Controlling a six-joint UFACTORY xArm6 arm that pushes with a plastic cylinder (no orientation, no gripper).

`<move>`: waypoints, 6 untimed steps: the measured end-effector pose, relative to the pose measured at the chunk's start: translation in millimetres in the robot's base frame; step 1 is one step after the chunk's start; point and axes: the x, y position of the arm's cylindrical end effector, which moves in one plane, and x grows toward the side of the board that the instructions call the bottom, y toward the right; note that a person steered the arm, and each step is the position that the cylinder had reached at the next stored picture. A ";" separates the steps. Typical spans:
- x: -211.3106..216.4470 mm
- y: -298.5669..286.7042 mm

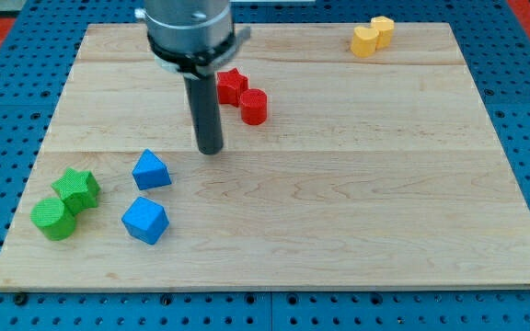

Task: Push the blue blocks near the green blocks

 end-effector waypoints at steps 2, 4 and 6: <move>73.4 -66.4; 87.0 -1.0; 141.3 -13.9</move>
